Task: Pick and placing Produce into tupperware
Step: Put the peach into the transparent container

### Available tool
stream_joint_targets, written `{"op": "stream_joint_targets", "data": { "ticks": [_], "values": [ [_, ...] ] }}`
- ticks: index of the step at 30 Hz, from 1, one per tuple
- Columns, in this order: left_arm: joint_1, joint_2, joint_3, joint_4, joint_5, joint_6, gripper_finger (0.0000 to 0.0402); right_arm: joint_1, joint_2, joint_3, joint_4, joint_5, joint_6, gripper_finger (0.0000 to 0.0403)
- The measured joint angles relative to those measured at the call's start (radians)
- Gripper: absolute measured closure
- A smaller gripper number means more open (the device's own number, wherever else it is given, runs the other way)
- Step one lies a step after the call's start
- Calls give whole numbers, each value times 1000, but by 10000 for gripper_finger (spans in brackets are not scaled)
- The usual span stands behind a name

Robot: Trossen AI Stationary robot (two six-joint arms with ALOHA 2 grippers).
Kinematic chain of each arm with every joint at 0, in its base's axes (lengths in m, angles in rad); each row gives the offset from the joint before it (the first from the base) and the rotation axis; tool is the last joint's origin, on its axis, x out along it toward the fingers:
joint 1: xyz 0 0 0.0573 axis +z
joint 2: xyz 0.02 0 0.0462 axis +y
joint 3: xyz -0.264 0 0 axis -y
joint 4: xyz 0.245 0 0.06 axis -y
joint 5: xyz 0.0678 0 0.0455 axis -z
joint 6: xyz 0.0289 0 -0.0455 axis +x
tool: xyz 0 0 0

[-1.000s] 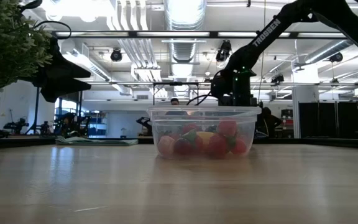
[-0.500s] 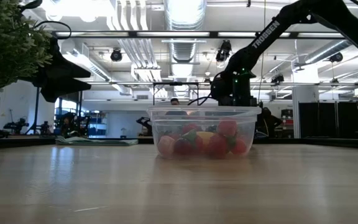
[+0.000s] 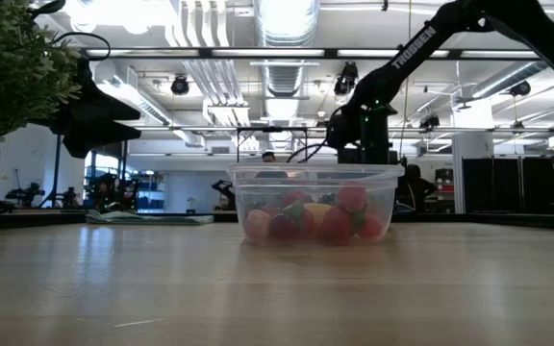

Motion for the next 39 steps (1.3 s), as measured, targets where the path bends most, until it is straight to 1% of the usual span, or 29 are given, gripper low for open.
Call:
{"op": "stream_joint_targets", "data": {
  "ticks": [5, 7, 9, 12, 15, 17, 21, 24, 27, 30, 33, 37, 39],
  "values": [
    [0, 0, 0, 0, 0, 0, 168, 15, -75, 0, -33, -6, 0, 265],
    [0, 0, 0, 0, 0, 0, 169, 29, -122, 0, -42, -53, 0, 265],
    [0, 0, 0, 0, 0, 0, 168, 58, -170, 0, -47, -143, 0, 267],
    [0, 0, 0, 0, 0, 0, 168, 140, -234, 0, -46, -261, 30, 270],
    [0, 0, 0, 0, 0, 0, 169, 260, -269, 1, -40, -318, 75, 272],
    [0, 0, 0, 0, 0, 0, 168, 353, -270, 1, -36, -336, 105, 272],
    [0, 0, 0, 0, 0, 0, 168, 522, -254, 0, 20, -324, 187, 271],
    [0, 0, 0, 0, 0, 0, 168, 598, -230, 0, 76, -326, 255, 271],
    [0, -1, 0, 0, 0, 0, 168, 645, -203, 0, 87, -313, 302, 271],
    [0, -1, 0, 0, 0, 0, 168, 687, -183, 0, 62, -207, 335, 259],
    [0, -1, 0, 0, 0, 0, 168, 717, -179, 0, 48, -145, 362, 236],
    [0, 0, 0, 0, 0, 0, 168, 737, -181, 0, 53, -98, 377, 197],
    [0, 0, 0, 0, 0, 0, 169, 737, -181, 0, 52, -91, 382, 180]
  ]
}}
